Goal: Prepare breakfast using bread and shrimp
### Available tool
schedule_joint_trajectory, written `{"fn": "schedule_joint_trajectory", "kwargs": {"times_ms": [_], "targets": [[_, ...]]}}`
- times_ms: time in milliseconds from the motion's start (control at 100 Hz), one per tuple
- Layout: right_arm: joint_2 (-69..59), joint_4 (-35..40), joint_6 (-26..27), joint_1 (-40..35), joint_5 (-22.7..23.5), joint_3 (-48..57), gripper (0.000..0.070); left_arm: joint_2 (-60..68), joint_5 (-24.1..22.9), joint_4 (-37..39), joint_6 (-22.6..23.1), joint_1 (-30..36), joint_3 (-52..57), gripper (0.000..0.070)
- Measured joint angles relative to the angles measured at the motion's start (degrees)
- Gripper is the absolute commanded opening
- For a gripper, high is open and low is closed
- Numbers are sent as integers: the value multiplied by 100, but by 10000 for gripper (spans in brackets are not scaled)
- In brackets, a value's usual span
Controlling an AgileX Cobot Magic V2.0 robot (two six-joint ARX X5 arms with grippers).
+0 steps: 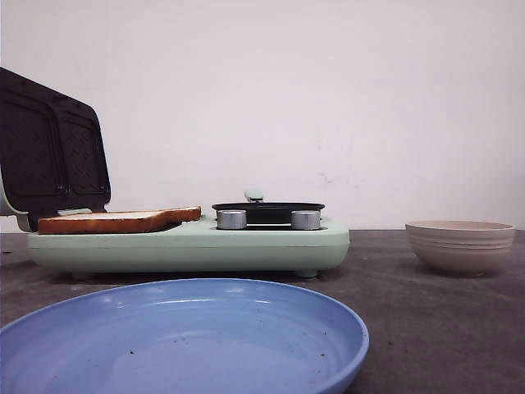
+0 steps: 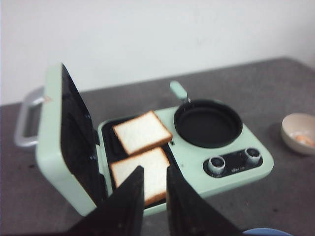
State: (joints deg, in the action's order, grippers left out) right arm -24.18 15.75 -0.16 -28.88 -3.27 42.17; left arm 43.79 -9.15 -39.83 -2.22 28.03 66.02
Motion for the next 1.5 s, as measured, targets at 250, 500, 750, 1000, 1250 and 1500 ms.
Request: {"fn": "schedule_joint_trajectory", "kwargs": {"times_ms": [250, 500, 750, 1000, 1250, 1500], "targets": [[494, 802, -114, 164, -151, 2, 4, 452, -844, 1346, 715, -400, 0, 0], [767, 1169, 42, 164, -146, 2, 4, 866, -1003, 2830, 450, -2284, 0, 0], [828, 1174, 273, 164, -129, 2, 4, 1961, 708, 2111, -787, -4037, 173, 48], [828, 1185, 363, 164, -129, 2, 4, 3379, 2922, 546, -1368, -4905, 1161, 303], [828, 1185, 476, 164, -129, 2, 4, 4524, 4599, -205, -2026, -5123, 2039, 405], [828, 1189, 501, 164, -129, 2, 3, 4750, 4905, -181, -2264, -5062, 2074, 400]]}}
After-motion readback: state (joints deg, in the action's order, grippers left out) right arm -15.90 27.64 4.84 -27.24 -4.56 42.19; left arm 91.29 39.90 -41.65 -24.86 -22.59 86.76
